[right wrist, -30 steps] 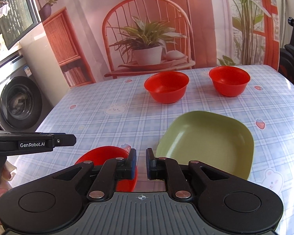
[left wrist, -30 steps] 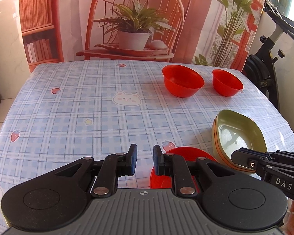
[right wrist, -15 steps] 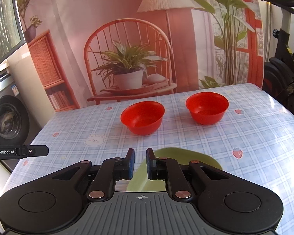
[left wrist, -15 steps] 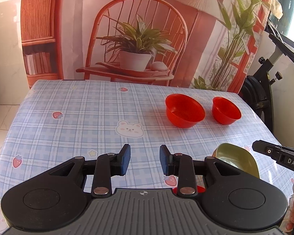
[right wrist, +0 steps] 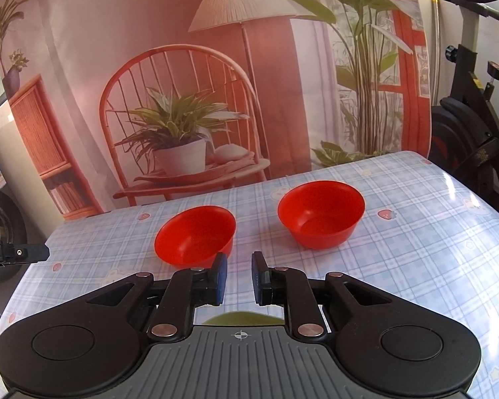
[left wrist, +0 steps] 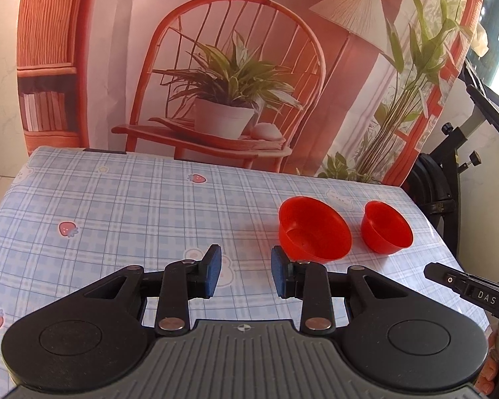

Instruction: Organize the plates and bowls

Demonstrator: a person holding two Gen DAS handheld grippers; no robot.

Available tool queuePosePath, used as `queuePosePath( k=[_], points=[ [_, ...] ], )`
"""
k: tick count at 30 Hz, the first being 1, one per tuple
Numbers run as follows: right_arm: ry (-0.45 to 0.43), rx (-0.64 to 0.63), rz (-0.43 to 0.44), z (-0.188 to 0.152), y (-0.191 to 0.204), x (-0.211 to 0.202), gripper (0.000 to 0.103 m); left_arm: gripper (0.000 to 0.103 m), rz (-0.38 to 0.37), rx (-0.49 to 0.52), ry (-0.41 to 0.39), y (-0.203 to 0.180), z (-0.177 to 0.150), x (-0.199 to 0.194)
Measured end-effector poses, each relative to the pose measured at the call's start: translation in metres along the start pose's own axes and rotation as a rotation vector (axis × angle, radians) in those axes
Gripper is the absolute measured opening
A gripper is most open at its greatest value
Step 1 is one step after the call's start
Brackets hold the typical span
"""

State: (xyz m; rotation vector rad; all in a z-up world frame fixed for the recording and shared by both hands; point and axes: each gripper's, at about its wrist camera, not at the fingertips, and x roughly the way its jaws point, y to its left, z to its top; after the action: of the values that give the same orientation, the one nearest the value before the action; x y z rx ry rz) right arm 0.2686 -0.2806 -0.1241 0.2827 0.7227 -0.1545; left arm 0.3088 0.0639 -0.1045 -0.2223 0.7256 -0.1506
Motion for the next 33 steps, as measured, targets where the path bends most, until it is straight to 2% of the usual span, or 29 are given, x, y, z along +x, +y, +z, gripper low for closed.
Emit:
queuePosePath(
  k=[5,12,18,22,24,26,31,33],
  points=[
    [0.011,-0.006,0.018,-0.002,0.003,0.001,0.016,0.034,0.008,0.026,0.046,-0.004,-0.011,0.004],
    [-0.019,0.017,0.035,-0.004,-0.002,-0.024,0.016,0.034,0.026,0.052,0.04,-0.011,-0.016,-0.035],
    [-0.06,0.015,0.038,0.001,-0.011,-0.053,0.016,0.034,-0.022,-0.001,-0.004,-0.016,-0.011,-0.075],
    [-0.101,0.034,0.048,0.01,-0.018,-0.072,0.017,0.035,-0.003,0.041,-0.062,-0.029,0.0,-0.103],
    [-0.128,0.042,0.052,0.015,-0.021,-0.08,0.017,0.039,-0.005,0.061,-0.085,-0.034,0.006,-0.113],
    [-0.145,0.04,0.049,0.02,-0.024,-0.084,0.017,0.048,-0.002,0.087,-0.108,-0.038,0.012,-0.118],
    [-0.136,0.038,0.039,0.02,-0.026,-0.076,0.017,0.049,0.102,0.161,-0.149,-0.04,0.015,-0.102],
    [-0.118,0.035,0.035,0.016,-0.025,-0.068,0.017,0.049,0.138,0.159,-0.137,-0.036,0.017,-0.088]
  ],
)
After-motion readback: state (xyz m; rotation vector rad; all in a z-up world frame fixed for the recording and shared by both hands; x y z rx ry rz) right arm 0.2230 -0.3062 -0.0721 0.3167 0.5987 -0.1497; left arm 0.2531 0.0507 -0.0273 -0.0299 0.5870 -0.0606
